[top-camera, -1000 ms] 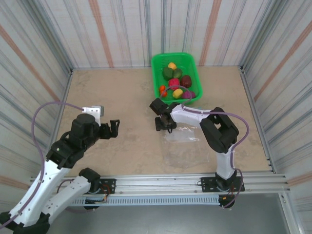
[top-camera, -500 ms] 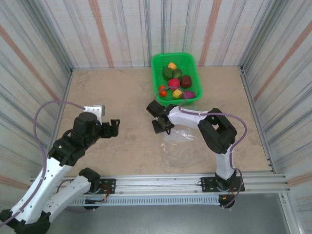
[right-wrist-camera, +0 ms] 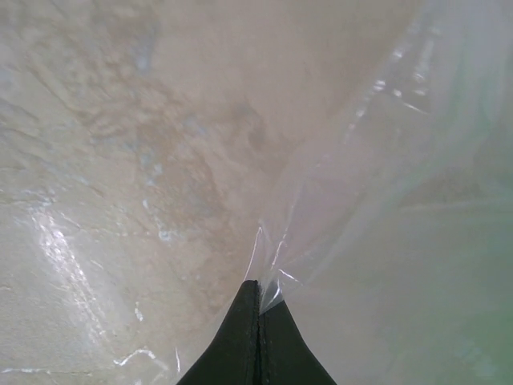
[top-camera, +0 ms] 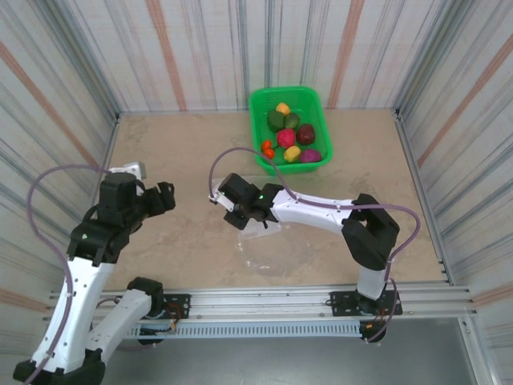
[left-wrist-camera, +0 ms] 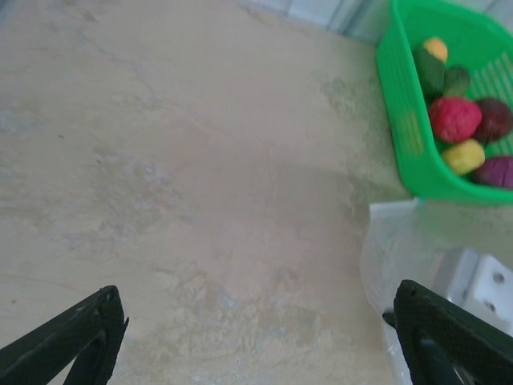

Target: Place the food in the zip-top bag and seal the zipper

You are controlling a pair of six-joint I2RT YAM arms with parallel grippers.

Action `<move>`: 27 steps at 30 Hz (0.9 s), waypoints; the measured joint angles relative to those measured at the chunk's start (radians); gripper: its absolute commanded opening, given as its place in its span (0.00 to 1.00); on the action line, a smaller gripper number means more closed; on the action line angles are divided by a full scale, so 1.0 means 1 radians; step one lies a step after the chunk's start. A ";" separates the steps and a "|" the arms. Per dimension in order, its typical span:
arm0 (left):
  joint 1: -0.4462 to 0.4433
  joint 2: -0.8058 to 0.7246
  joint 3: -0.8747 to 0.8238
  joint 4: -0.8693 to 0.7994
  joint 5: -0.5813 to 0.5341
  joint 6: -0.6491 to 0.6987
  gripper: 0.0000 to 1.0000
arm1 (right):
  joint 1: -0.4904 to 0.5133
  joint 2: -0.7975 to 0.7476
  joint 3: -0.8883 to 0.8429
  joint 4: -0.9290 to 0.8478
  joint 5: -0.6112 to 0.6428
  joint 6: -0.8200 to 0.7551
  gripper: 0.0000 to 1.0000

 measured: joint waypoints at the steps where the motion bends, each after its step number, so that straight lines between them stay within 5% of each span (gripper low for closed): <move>1: 0.006 0.000 0.009 -0.004 0.000 -0.004 0.89 | 0.000 -0.023 -0.020 0.032 -0.008 -0.037 0.00; 7: 0.034 -0.012 0.016 -0.025 0.046 -0.034 0.88 | 0.053 -0.230 -0.229 0.270 -0.041 -0.294 0.00; 15: 0.056 0.018 0.023 -0.024 0.101 -0.056 0.88 | 0.114 -0.317 -0.293 0.426 -0.042 -0.559 0.00; 21: 0.113 0.042 0.004 0.013 0.283 -0.125 0.86 | 0.114 -0.373 -0.415 0.575 -0.043 -0.746 0.00; 27: 0.178 0.036 -0.192 0.154 0.559 -0.246 0.67 | 0.167 -0.388 -0.635 0.768 0.006 -0.816 0.00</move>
